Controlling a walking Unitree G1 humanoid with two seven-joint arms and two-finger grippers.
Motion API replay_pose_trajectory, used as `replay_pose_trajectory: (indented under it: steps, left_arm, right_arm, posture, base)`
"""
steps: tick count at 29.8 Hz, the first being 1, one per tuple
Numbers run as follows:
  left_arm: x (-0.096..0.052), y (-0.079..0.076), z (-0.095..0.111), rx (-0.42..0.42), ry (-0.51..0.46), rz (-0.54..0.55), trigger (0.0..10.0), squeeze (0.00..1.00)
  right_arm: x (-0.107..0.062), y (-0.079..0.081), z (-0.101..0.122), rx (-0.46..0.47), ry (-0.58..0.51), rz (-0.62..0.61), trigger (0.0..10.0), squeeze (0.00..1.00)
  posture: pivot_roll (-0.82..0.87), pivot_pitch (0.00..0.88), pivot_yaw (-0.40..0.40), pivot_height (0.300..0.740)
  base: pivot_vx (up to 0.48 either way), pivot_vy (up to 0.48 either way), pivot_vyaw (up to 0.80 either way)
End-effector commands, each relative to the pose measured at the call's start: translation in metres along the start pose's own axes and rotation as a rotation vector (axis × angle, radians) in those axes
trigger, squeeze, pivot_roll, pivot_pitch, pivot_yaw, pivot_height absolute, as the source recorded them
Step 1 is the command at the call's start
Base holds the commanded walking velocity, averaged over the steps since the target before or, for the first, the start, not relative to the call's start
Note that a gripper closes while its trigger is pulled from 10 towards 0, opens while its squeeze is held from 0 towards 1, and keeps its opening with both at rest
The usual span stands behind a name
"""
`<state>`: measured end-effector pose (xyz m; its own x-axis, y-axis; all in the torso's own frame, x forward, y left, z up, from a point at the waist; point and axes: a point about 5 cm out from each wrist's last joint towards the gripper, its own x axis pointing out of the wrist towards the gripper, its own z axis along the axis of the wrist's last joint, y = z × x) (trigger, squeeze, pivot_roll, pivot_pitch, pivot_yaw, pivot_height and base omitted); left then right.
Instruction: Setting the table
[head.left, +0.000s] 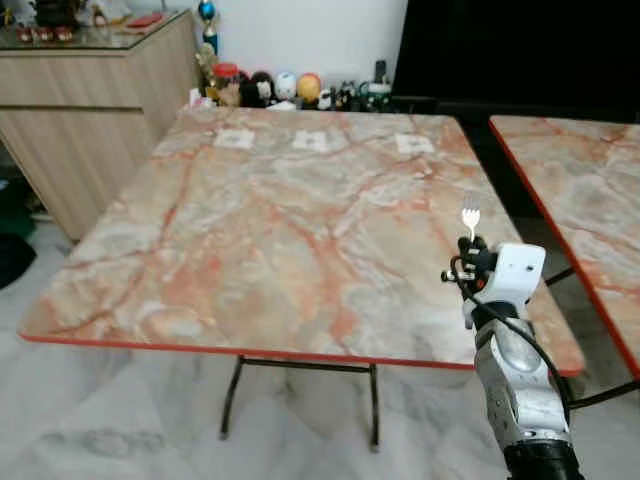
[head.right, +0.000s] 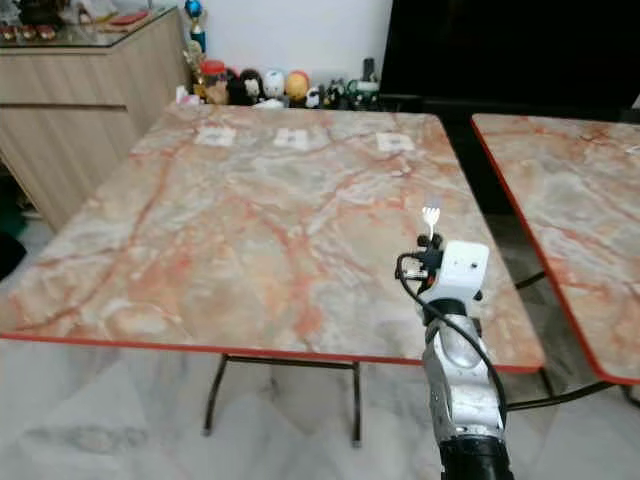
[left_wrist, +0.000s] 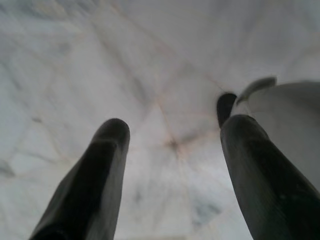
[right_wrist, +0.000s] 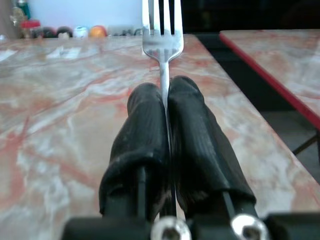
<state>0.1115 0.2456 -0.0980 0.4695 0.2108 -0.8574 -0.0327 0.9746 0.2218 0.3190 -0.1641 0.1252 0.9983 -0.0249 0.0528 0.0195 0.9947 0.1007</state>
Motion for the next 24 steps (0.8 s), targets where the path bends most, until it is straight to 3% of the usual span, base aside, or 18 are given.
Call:
replay_pose_trajectory:
  steps: [1,8,13,19,24]
  left_arm:
    - [0.000,0.001,-0.002,0.006,0.009,-0.001,10.0,0.00]
    - [-0.002,0.026,-0.003,0.007,0.011,0.028,10.0,0.00]
    - [-0.001,0.033,0.003,0.004,0.001,0.038,10.0,0.00]
    - [0.004,0.021,0.021,0.011,-0.018,0.024,10.0,0.00]
    - [0.005,0.009,0.023,0.015,-0.025,0.009,10.0,0.00]
  right_arm:
    - [0.002,-0.003,0.006,-0.010,-0.020,-0.008,10.0,0.00]
    - [0.002,-0.002,0.004,-0.010,-0.019,-0.009,10.0,0.00]
    - [0.003,0.001,0.004,-0.004,-0.024,0.002,10.0,0.00]
    - [0.004,0.001,0.007,-0.002,-0.033,0.000,10.0,0.00]
    - [0.004,-0.001,0.007,-0.005,-0.037,-0.007,10.0,0.00]
  posture:
    - [-0.11,0.024,-0.019,0.740]
    - [-0.08,0.031,-0.013,0.740]
    - [-0.08,0.029,-0.009,0.740]
    - [-0.08,0.030,-0.009,0.740]
    - [-0.08,0.031,-0.008,0.740]
  base:
    - [0.000,-0.480,0.00]
    - [0.000,-0.480,0.00]
    - [0.000,-0.480,0.00]
    - [0.000,-0.480,0.00]
    - [0.000,-0.480,0.00]
